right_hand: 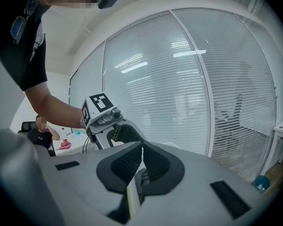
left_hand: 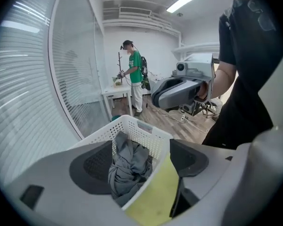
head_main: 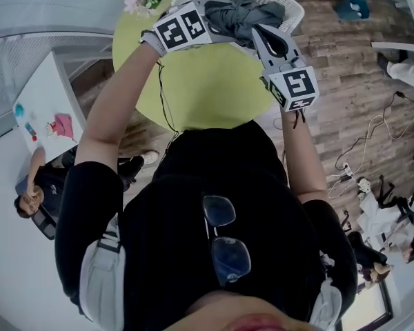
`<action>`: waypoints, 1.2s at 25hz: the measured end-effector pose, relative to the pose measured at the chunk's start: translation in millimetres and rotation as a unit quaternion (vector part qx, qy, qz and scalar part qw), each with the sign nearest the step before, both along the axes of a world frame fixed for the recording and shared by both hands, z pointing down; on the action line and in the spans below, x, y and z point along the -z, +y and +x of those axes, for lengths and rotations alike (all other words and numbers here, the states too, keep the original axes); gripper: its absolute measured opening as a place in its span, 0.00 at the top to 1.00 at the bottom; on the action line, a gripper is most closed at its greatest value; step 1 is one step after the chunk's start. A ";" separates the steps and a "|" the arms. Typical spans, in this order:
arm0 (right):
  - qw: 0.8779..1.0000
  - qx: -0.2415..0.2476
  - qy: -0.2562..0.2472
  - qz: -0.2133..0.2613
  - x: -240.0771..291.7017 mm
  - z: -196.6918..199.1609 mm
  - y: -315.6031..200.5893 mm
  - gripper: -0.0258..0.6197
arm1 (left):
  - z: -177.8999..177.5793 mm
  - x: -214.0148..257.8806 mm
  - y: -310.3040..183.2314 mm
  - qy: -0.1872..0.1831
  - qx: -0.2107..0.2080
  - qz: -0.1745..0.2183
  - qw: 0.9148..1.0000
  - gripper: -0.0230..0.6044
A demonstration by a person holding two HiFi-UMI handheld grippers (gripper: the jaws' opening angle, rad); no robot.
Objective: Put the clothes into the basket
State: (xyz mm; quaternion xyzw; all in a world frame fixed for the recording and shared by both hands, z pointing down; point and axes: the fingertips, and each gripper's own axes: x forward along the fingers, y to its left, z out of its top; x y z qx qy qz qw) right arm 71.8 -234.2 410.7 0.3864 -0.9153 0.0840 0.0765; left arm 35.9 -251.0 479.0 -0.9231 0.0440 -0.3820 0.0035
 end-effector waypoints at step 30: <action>0.972 0.223 -0.063 0.035 69.2 -118.0 135.9 0.92 | -113.7 132.8 157.9 0.272 0.342 0.145 0.888 0.95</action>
